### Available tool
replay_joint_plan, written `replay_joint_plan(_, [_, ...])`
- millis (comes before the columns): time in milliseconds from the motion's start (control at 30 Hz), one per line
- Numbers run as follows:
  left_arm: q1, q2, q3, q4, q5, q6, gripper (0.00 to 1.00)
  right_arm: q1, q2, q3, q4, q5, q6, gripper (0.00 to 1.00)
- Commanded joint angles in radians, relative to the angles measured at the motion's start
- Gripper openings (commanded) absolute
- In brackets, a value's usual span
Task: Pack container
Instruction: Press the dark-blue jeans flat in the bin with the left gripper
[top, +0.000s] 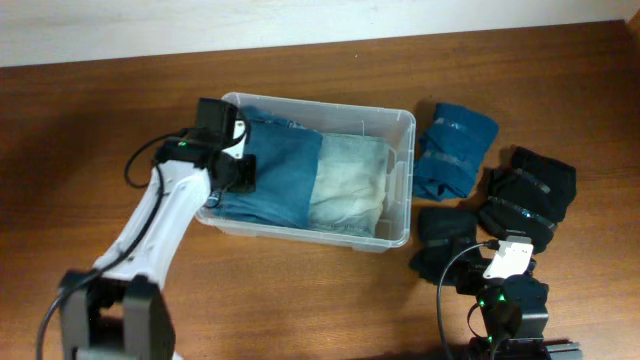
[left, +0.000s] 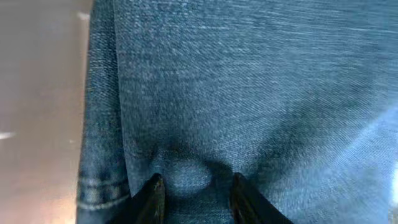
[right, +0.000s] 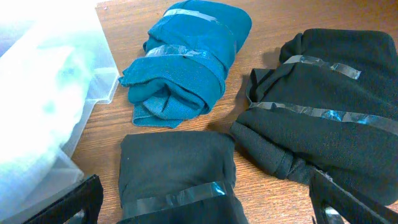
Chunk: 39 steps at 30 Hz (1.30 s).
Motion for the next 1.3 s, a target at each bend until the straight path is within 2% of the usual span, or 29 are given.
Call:
replay_joint_plan(0, [0.003, 0.168, -0.018, 0.003, -0.048, 0.002, 0.36, -0.008, -0.008, -0.008, 0.002, -0.002, 0.0, 0.98])
replay_joint_plan(100, [-0.004, 0.239, -0.018, 0.0, -0.045, 0.001, 0.32, -0.008, -0.009, -0.008, 0.002, -0.002, 0.0, 0.98])
replay_joint_plan(200, [-0.004, 0.238, -0.014, -0.006, -0.014, -0.007, 0.3, -0.008, -0.008, -0.008, 0.002, -0.002, 0.0, 0.98])
replay_joint_plan(467, [0.0, 0.034, 0.139, -0.167, -0.018, -0.04, 0.31, -0.008, -0.008, -0.008, 0.002, -0.002, 0.0, 0.98])
replay_joint_plan(733, [0.11, -0.216, 0.355, -0.266, -0.153, -0.04, 0.61, -0.008, -0.008, -0.008, 0.002, -0.002, 0.0, 0.98])
replay_joint_plan(833, [0.217, -0.263, 0.363, -0.291, -0.172, -0.04, 0.62, -0.008, -0.009, -0.008, 0.002, -0.002, 0.0, 0.98])
replay_joint_plan(900, [0.298, -0.272, 0.363, -0.32, -0.172, -0.04, 0.66, -0.008, -0.008, -0.008, 0.002, -0.002, 0.0, 0.98])
replay_joint_plan(1033, [0.437, -0.264, 0.359, -0.365, -0.084, -0.04, 0.68, -0.008, -0.008, -0.008, 0.002, -0.002, 0.0, 0.98])
replay_joint_plan(1067, [0.463, -0.261, 0.359, -0.373, -0.074, -0.04, 1.0, -0.008, -0.008, -0.008, 0.002, -0.002, 0.0, 0.98])
replay_joint_plan(1267, [0.525, -0.241, 0.359, -0.395, -0.074, -0.04, 1.0, -0.008, -0.008, -0.008, 0.002, -0.002, 0.0, 0.98])
